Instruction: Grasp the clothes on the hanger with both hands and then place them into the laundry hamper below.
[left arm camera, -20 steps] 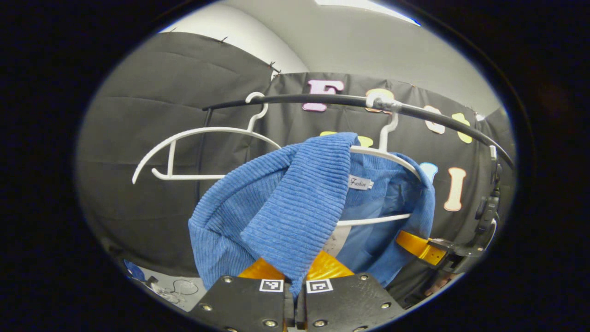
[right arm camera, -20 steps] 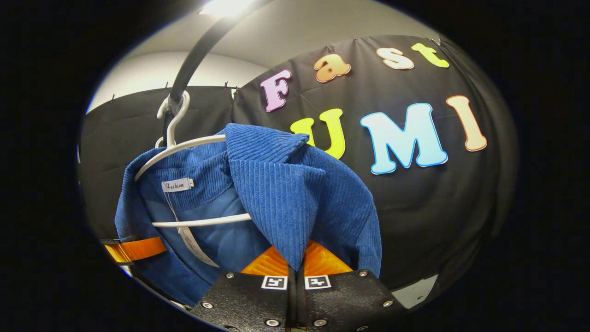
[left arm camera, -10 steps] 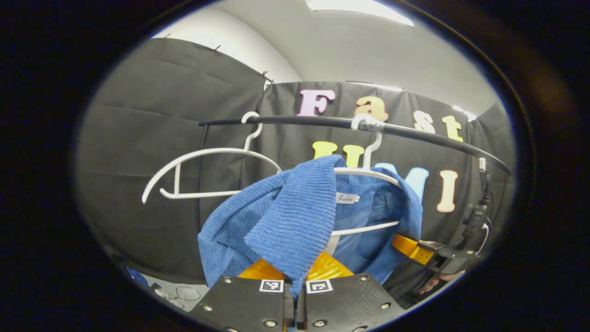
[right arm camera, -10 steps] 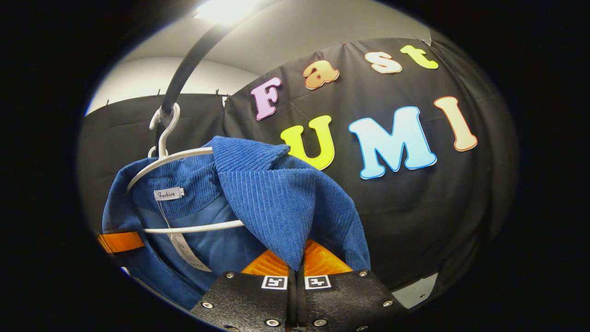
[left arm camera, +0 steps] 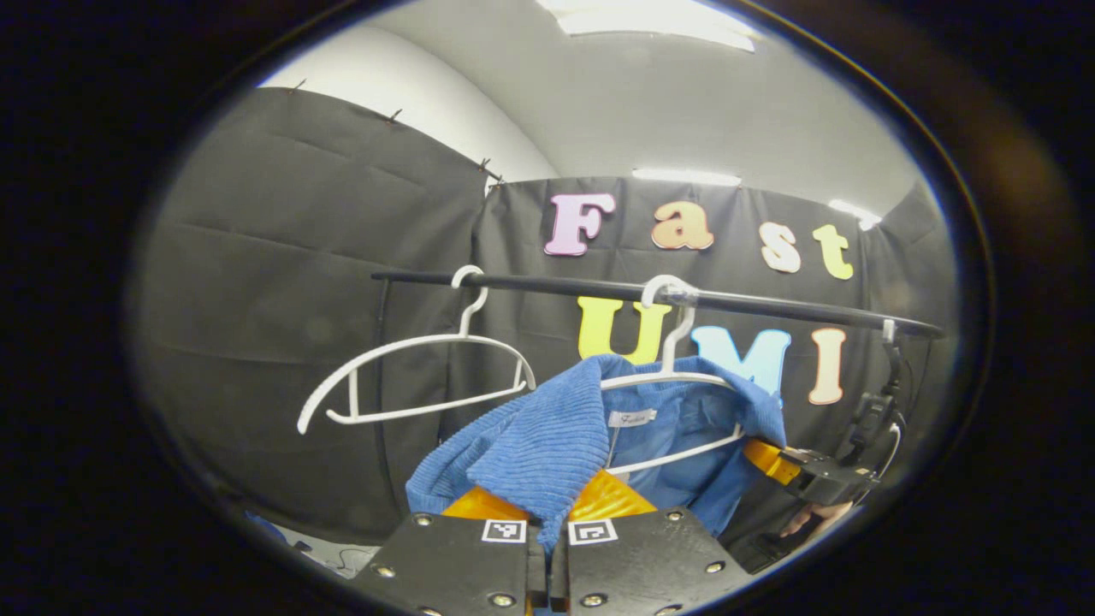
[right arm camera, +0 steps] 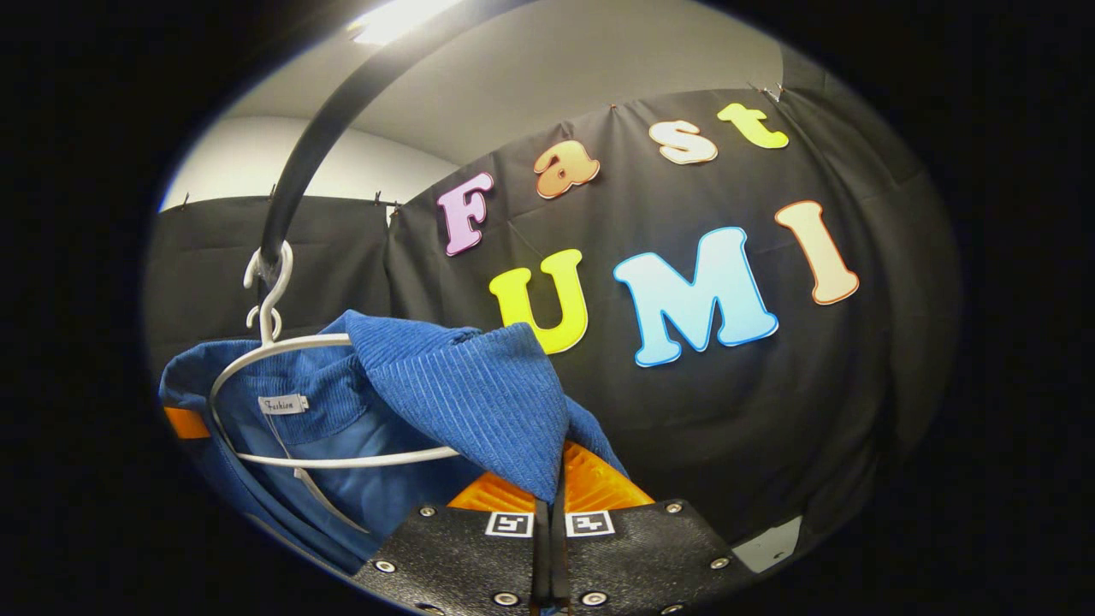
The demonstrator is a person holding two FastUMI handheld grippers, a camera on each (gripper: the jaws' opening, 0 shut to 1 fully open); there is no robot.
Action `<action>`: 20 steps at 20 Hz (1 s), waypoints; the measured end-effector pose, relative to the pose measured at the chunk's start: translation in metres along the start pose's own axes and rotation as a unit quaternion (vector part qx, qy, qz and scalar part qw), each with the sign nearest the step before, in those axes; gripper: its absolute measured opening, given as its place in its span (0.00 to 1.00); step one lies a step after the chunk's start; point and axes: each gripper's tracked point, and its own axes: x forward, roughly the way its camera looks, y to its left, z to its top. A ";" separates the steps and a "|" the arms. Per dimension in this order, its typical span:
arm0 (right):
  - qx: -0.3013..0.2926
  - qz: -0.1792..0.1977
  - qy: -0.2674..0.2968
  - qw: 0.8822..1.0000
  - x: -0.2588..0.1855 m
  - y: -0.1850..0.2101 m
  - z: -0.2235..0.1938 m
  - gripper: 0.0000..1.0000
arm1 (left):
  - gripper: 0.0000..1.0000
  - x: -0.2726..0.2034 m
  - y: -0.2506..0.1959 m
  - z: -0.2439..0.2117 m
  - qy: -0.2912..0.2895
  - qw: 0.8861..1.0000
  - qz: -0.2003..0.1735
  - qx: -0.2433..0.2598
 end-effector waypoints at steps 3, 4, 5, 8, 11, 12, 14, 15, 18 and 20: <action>-0.004 -0.008 -0.011 1.000 0.004 -0.006 0.008 0.00 | 0.03 0.001 0.016 0.010 0.001 1.000 0.013 0.003; -0.007 -0.011 -0.014 1.000 0.004 -0.007 0.009 0.00 | 0.03 0.001 0.021 0.014 -0.001 1.000 0.016 0.004; -0.009 -0.012 -0.017 1.000 0.004 -0.007 0.010 0.00 | 0.03 0.001 0.027 0.017 -0.004 1.000 0.019 0.003; -0.017 -0.015 -0.027 0.999 0.007 -0.007 0.010 0.00 | 0.03 0.000 0.033 0.024 -0.016 1.000 0.012 -0.002; -0.025 -0.021 -0.047 0.998 0.011 -0.009 0.012 0.00 | 0.03 0.004 0.051 0.025 -0.020 0.999 0.015 0.024; -0.028 -0.024 -0.054 0.998 0.010 -0.009 0.012 0.00 | 0.02 0.005 0.059 0.024 -0.017 0.999 0.018 0.035; -0.037 -0.030 -0.060 0.997 0.010 -0.011 0.012 0.00 | 0.02 0.007 0.080 0.023 -0.014 0.998 0.031 0.044; -0.040 -0.031 -0.061 0.997 0.011 -0.012 0.012 0.00 | 0.03 0.007 0.089 0.023 -0.012 0.999 0.035 0.038; -0.042 -0.023 -0.063 0.997 0.015 -0.013 0.013 0.00 | 0.03 0.016 0.097 0.023 -0.006 1.000 0.030 0.003; -0.048 -0.020 -0.060 0.997 0.011 -0.015 0.013 0.00 | 0.03 0.022 0.100 0.023 -0.002 1.000 0.025 0.006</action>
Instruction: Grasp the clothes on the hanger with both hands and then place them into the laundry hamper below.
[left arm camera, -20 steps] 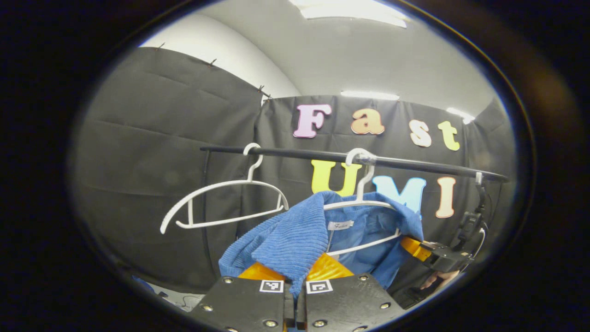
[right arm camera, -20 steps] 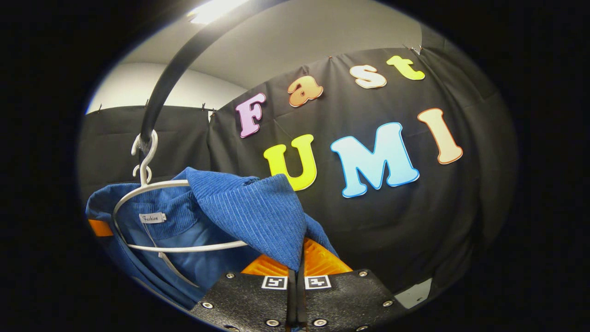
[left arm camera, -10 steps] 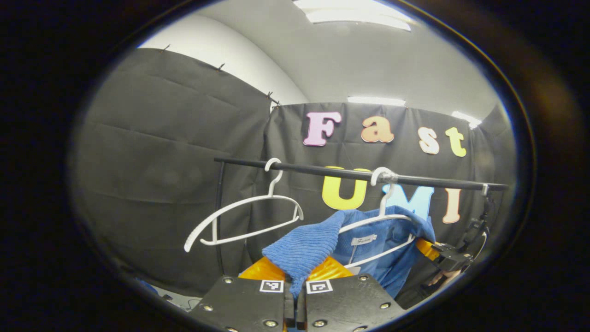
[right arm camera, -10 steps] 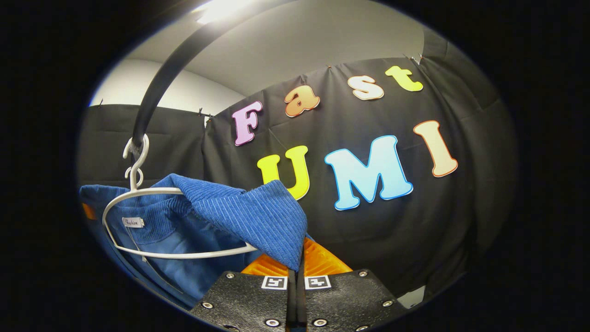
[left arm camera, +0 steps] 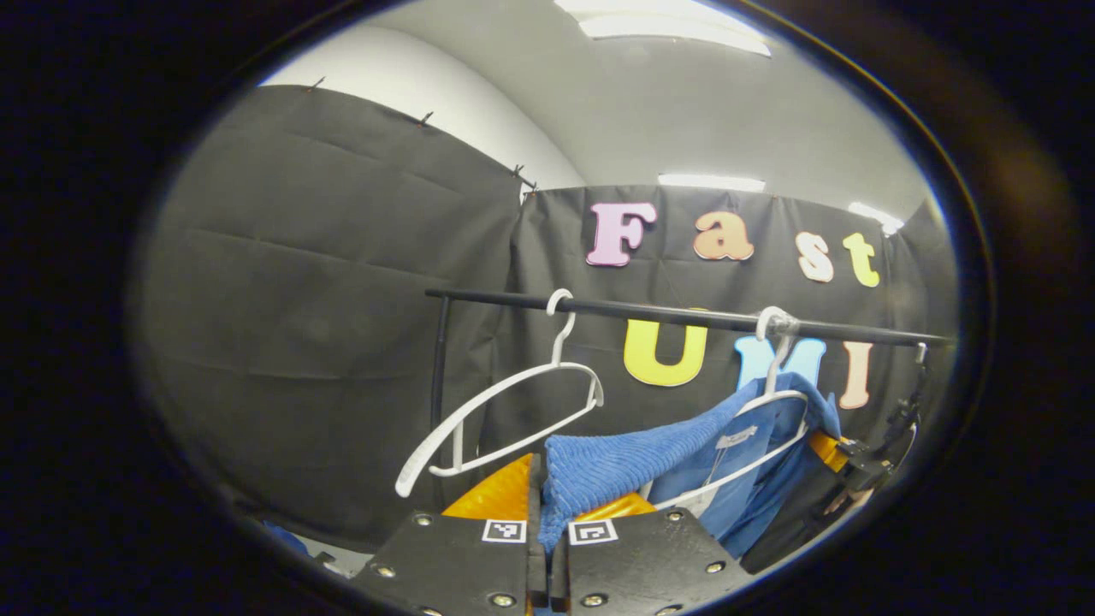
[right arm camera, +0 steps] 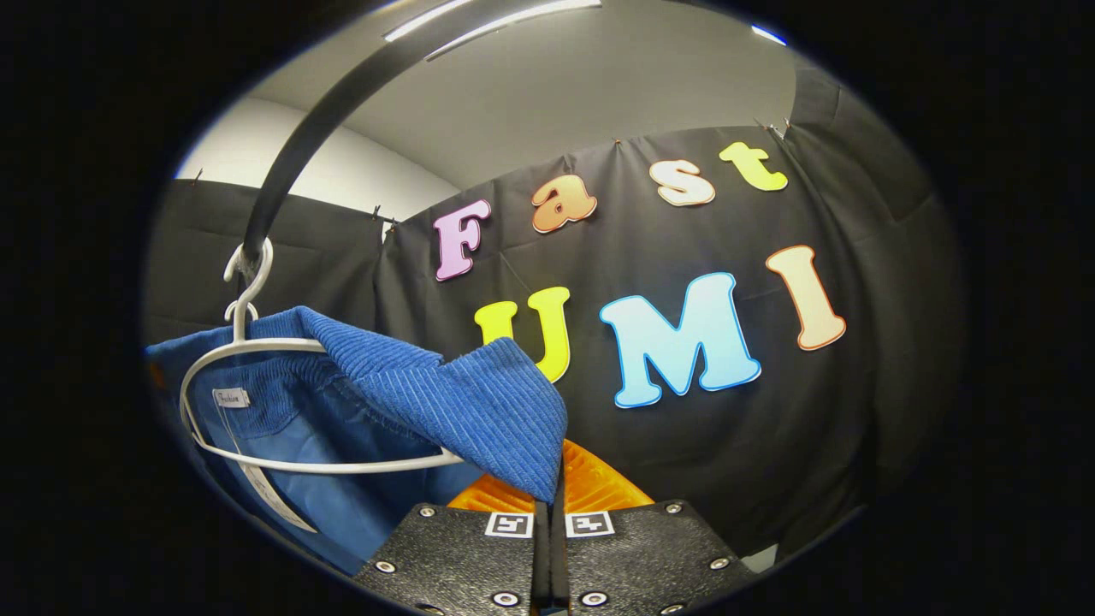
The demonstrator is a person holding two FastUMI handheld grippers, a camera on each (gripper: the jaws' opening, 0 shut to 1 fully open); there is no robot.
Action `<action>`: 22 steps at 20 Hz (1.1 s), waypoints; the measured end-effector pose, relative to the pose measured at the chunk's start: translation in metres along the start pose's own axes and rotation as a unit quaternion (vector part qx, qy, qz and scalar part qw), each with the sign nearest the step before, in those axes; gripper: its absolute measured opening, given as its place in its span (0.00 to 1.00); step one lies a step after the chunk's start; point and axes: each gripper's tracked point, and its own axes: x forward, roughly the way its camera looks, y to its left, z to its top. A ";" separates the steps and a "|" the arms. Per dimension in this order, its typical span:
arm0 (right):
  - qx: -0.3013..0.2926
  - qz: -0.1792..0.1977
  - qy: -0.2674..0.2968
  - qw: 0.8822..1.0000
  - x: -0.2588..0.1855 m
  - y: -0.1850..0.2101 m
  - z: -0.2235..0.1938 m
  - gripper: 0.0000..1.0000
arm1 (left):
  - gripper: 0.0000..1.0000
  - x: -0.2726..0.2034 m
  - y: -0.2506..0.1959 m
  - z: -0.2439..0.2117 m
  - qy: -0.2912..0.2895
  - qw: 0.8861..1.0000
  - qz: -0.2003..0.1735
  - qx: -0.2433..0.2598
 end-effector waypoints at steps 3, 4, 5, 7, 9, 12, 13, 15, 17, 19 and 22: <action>0.002 0.018 0.010 1.000 -0.007 0.003 -0.004 0.00 | 0.03 0.006 0.004 0.003 0.004 1.000 -0.001 0.018; -0.003 0.022 0.010 1.000 -0.012 -0.001 -0.005 0.00 | 0.03 0.009 0.005 0.004 0.006 1.000 -0.003 0.014; -0.008 0.026 0.011 1.000 -0.017 -0.002 -0.005 0.00 | 0.03 0.011 0.007 0.004 0.008 1.000 -0.006 0.006; -0.020 0.037 0.010 0.999 -0.027 0.000 -0.005 0.00 | 0.03 0.014 0.013 0.003 0.011 1.000 -0.007 -0.009; -0.043 0.045 0.002 0.998 -0.036 0.002 -0.003 0.00 | 0.03 0.017 0.018 0.000 0.014 1.000 -0.008 -0.017; -0.068 0.060 -0.004 0.996 -0.041 0.005 -0.004 0.01 | 0.03 0.022 0.021 -0.007 0.019 0.999 -0.009 -0.030; -0.068 0.065 -0.001 0.996 -0.040 0.006 -0.006 0.01 | 0.03 0.022 0.021 -0.008 0.019 0.999 -0.011 -0.033; -0.062 0.076 0.008 0.995 -0.042 0.008 -0.010 0.01 | 0.03 0.025 0.023 -0.009 0.020 0.999 -0.010 -0.037; -0.055 0.082 0.011 0.995 -0.045 0.012 -0.013 0.02 | 0.03 0.025 0.023 -0.009 0.020 0.999 -0.009 -0.039; -0.054 0.092 0.023 0.994 -0.050 0.018 -0.021 0.02 | 0.03 0.027 0.026 -0.009 0.018 0.999 -0.005 -0.037; -0.053 0.111 0.039 0.992 -0.060 0.030 -0.027 0.02 | 0.03 0.026 0.029 -0.008 0.016 0.999 0.000 -0.034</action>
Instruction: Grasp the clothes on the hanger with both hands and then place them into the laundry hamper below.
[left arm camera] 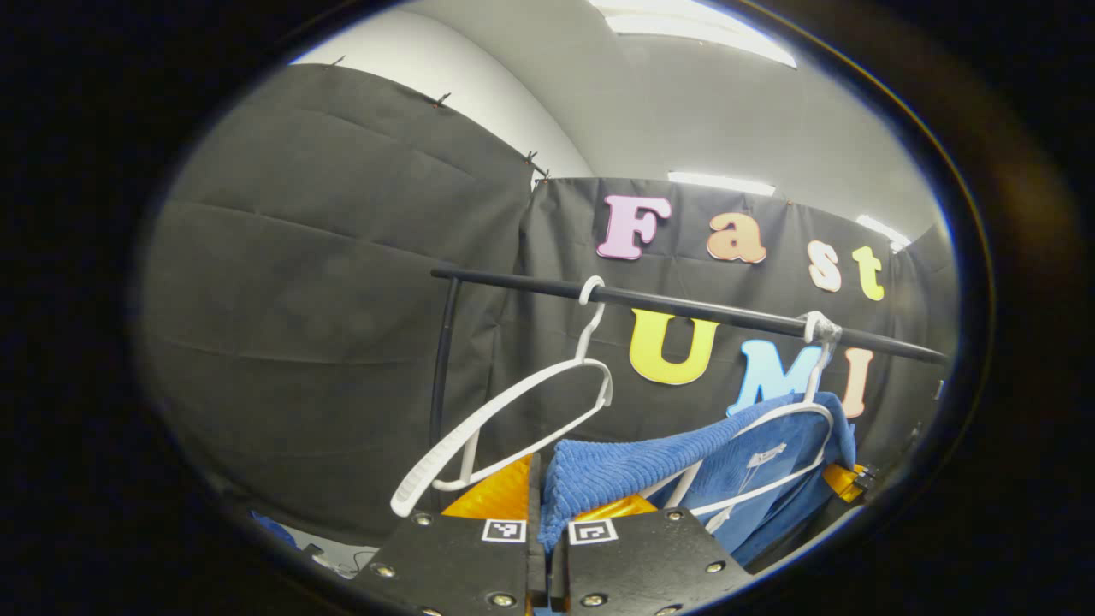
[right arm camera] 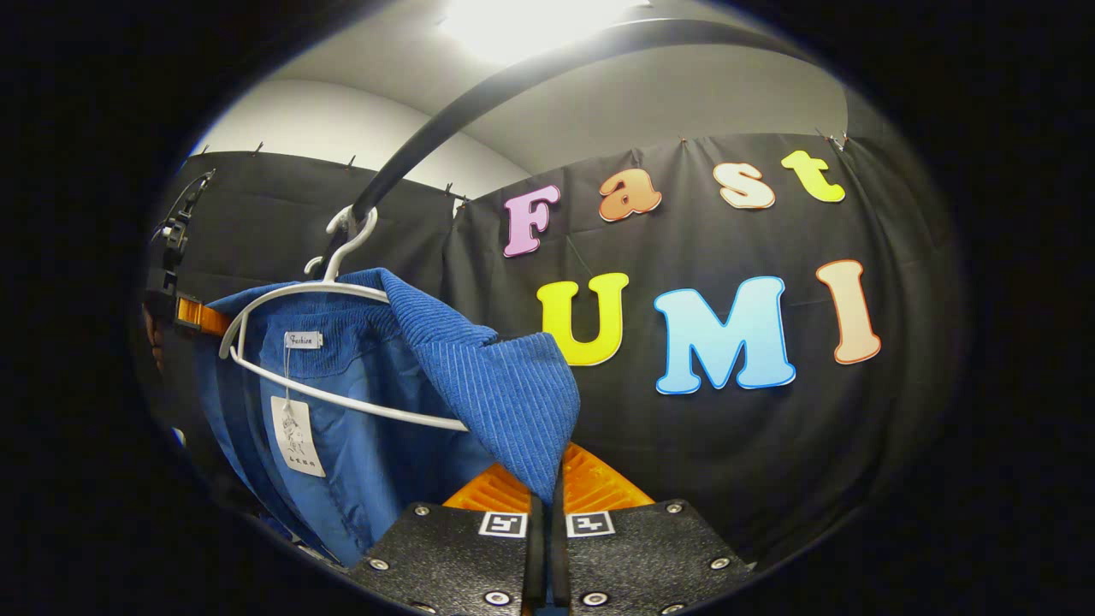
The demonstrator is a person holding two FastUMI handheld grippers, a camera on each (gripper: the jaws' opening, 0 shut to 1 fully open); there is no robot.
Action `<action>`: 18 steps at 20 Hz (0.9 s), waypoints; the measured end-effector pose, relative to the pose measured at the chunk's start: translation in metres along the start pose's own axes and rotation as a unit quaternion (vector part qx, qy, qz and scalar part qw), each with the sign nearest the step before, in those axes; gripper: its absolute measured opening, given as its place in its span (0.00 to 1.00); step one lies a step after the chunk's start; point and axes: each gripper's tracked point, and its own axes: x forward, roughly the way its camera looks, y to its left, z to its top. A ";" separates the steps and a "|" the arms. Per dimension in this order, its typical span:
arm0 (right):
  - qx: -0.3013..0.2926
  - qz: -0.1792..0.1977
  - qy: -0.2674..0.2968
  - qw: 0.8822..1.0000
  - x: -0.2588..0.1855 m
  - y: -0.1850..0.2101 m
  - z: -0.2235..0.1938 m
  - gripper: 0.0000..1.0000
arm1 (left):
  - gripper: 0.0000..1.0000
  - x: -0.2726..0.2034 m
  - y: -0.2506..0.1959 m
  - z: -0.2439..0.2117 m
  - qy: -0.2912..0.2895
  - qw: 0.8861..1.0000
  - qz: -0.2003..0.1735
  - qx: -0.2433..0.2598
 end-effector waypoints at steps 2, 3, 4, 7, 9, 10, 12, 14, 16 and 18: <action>0.011 0.012 0.007 1.000 -0.008 0.008 -0.002 0.02 | 0.03 0.000 0.002 0.002 -0.004 1.000 0.002 0.000; 0.016 0.016 0.004 1.000 -0.010 0.011 0.001 0.01 | 0.03 0.001 0.002 0.005 -0.007 1.000 -0.001 0.002; 0.011 0.011 0.005 1.000 -0.010 0.009 0.003 0.00 | 0.03 0.002 0.003 0.007 -0.011 1.000 -0.004 0.008; -0.007 -0.037 -0.024 0.999 0.003 -0.016 0.021 0.00 | 0.03 0.010 0.002 0.014 -0.022 0.999 -0.013 0.028; -0.030 -0.081 -0.063 0.994 0.012 -0.035 0.039 0.00 | 0.03 0.013 0.000 0.015 -0.028 0.999 -0.024 0.015; -0.043 -0.101 -0.081 0.991 0.019 -0.042 0.047 0.00 | 0.03 0.011 0.002 0.014 -0.029 0.999 -0.032 0.002; -0.072 -0.130 -0.105 0.983 0.031 -0.048 0.054 0.00 | 0.05 0.015 0.008 0.007 -0.032 0.999 -0.043 -0.007; -0.092 -0.145 -0.119 0.978 0.041 -0.049 0.061 0.00 | 0.04 0.028 0.016 -0.004 -0.028 0.999 -0.046 -0.004; -0.112 -0.155 -0.130 0.973 0.048 -0.053 0.066 0.00 | 0.04 0.039 0.017 -0.013 -0.023 0.998 -0.056 -0.003; -0.136 -0.163 -0.134 0.968 0.055 -0.056 0.066 0.00 | 0.04 0.049 0.019 -0.020 -0.018 0.998 -0.065 -0.009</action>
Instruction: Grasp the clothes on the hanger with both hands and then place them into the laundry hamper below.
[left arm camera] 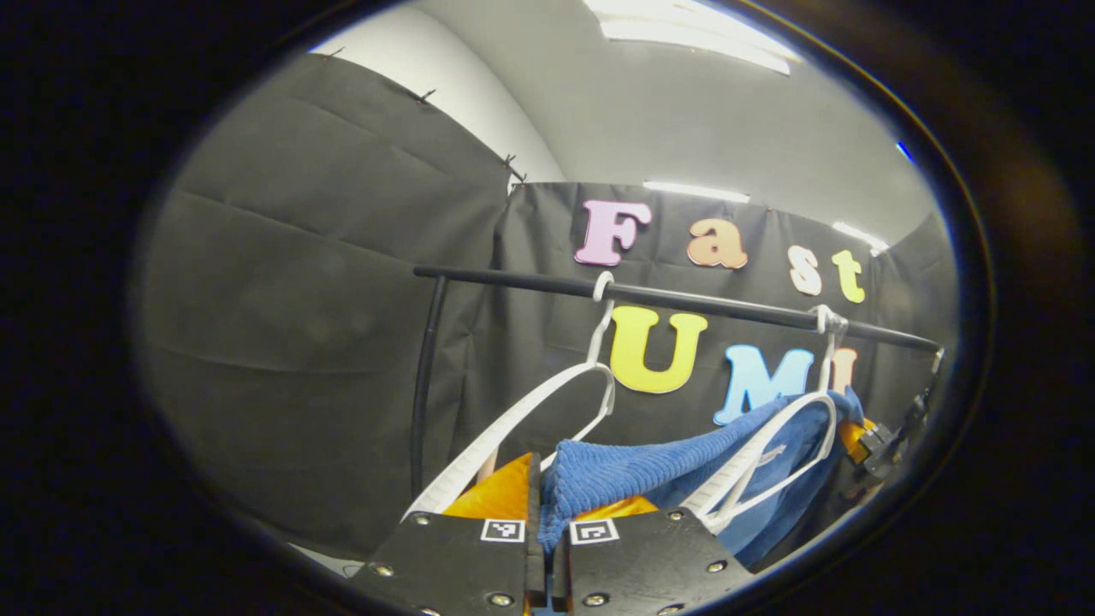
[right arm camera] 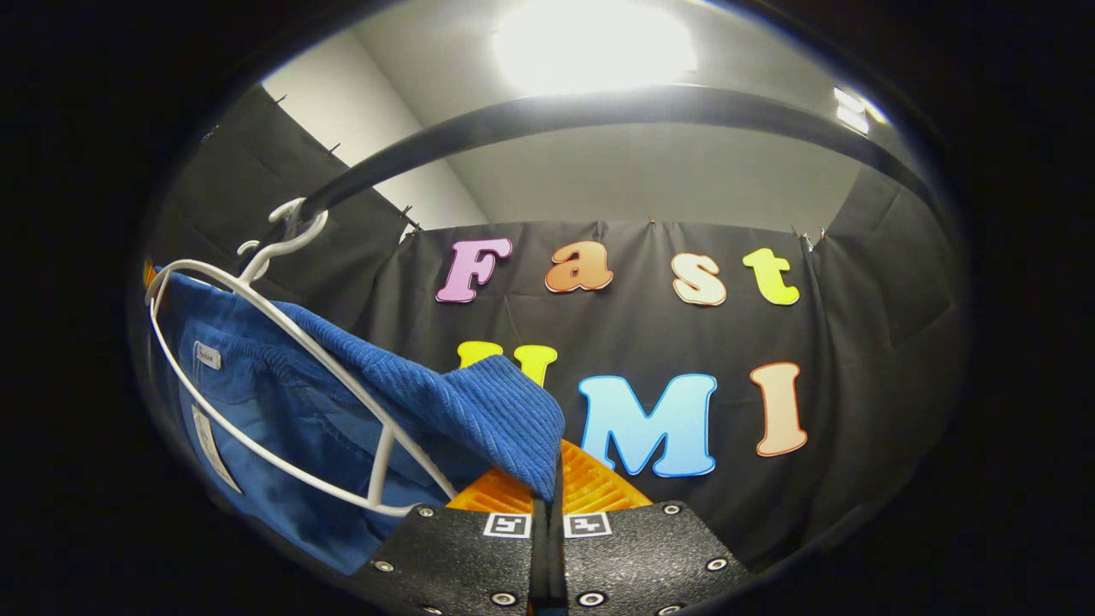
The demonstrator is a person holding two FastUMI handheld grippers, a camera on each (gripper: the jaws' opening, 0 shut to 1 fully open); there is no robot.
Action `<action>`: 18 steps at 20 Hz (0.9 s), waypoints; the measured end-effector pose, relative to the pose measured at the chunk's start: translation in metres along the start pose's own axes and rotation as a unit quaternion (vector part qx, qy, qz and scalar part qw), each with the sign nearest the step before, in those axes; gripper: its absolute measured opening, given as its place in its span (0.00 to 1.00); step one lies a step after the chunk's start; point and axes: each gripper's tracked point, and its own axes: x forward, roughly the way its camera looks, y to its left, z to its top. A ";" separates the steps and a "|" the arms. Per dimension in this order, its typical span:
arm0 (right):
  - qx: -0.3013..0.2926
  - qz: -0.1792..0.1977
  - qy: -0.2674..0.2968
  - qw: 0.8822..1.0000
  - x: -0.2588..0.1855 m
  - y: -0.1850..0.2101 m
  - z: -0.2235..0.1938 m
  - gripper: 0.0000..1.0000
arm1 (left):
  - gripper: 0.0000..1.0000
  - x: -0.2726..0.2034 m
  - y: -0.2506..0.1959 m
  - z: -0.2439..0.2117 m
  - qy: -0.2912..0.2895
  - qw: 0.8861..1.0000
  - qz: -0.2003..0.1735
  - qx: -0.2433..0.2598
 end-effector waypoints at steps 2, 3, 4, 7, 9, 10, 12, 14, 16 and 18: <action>-0.021 0.003 0.001 1.000 0.004 0.002 -0.008 0.00 | 0.04 0.008 0.003 -0.006 0.004 1.000 -0.007 -0.006; -0.029 0.004 0.003 1.000 0.005 0.004 -0.012 0.00 | 0.04 0.011 0.004 -0.009 0.004 1.000 -0.008 -0.006; -0.031 0.006 0.005 0.999 0.007 0.006 -0.016 0.00 | 0.04 0.012 0.006 -0.011 0.005 1.000 -0.008 -0.006; -0.033 0.009 0.013 0.999 0.015 0.007 -0.030 0.00 | 0.05 0.013 0.010 -0.024 0.015 1.000 -0.010 -0.013; -0.041 0.014 0.020 0.999 0.016 0.007 -0.039 0.00 | 0.05 0.014 0.011 -0.035 0.024 1.000 -0.010 -0.014; -0.046 0.013 0.023 0.999 0.016 0.007 -0.043 0.00 | 0.05 0.013 0.011 -0.040 0.027 0.999 -0.007 -0.016; -0.044 0.020 0.038 0.998 0.021 0.009 -0.061 0.00 | 0.05 0.013 0.008 -0.053 0.034 0.999 -0.006 -0.026; -0.044 0.026 0.056 0.997 0.020 0.008 -0.078 0.00 | 0.04 0.014 0.009 -0.069 0.044 0.999 -0.002 -0.030; -0.054 0.029 0.066 0.996 0.014 0.007 -0.087 0.00 | 0.04 0.012 0.008 -0.081 0.054 0.998 0.005 -0.027; -0.056 0.032 0.072 0.995 0.003 0.008 -0.090 0.00 | 0.04 -0.006 0.009 -0.092 0.062 0.997 0.012 -0.033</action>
